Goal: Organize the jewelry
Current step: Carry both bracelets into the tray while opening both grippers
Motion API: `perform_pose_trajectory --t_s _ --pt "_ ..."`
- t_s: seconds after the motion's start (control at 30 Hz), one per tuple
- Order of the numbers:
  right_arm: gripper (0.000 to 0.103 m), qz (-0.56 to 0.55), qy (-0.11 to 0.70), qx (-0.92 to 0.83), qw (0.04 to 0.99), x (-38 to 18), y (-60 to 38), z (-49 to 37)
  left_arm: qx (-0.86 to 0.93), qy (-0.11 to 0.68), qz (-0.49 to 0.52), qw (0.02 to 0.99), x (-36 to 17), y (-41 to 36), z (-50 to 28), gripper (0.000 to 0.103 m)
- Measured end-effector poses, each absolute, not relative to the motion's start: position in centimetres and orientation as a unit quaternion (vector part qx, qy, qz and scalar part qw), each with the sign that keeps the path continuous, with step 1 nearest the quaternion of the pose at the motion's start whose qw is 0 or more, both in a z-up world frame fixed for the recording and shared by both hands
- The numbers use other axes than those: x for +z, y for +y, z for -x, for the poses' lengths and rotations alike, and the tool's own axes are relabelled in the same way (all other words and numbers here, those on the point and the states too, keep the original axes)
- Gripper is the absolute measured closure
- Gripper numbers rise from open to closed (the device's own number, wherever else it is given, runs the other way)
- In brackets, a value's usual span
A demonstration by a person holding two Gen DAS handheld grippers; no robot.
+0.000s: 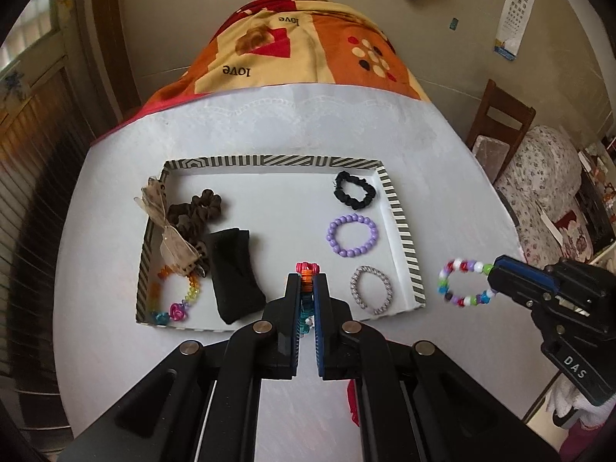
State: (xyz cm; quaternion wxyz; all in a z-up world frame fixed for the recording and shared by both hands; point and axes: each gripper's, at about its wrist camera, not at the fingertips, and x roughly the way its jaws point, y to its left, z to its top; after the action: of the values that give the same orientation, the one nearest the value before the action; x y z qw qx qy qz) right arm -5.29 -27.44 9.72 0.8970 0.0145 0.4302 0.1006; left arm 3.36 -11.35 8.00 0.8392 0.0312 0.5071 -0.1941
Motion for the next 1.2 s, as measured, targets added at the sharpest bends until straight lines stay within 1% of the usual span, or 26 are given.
perform_pose_trajectory --t_s 0.63,0.87,1.2 --pt "0.094 0.015 0.462 0.122 0.879 7.3 -25.0 -3.0 -0.175 0.546 -0.016 0.819 3.6 -12.2 -6.3 0.103" --pt "0.094 0.024 0.476 0.141 0.868 5.8 -23.1 -7.2 -0.143 0.567 -0.008 0.811 0.7 -10.6 -7.4 0.103" --pt "0.093 0.033 0.488 0.147 0.860 2.5 -21.7 -13.4 -0.115 0.579 0.001 0.807 -1.2 -8.6 -8.3 0.103"
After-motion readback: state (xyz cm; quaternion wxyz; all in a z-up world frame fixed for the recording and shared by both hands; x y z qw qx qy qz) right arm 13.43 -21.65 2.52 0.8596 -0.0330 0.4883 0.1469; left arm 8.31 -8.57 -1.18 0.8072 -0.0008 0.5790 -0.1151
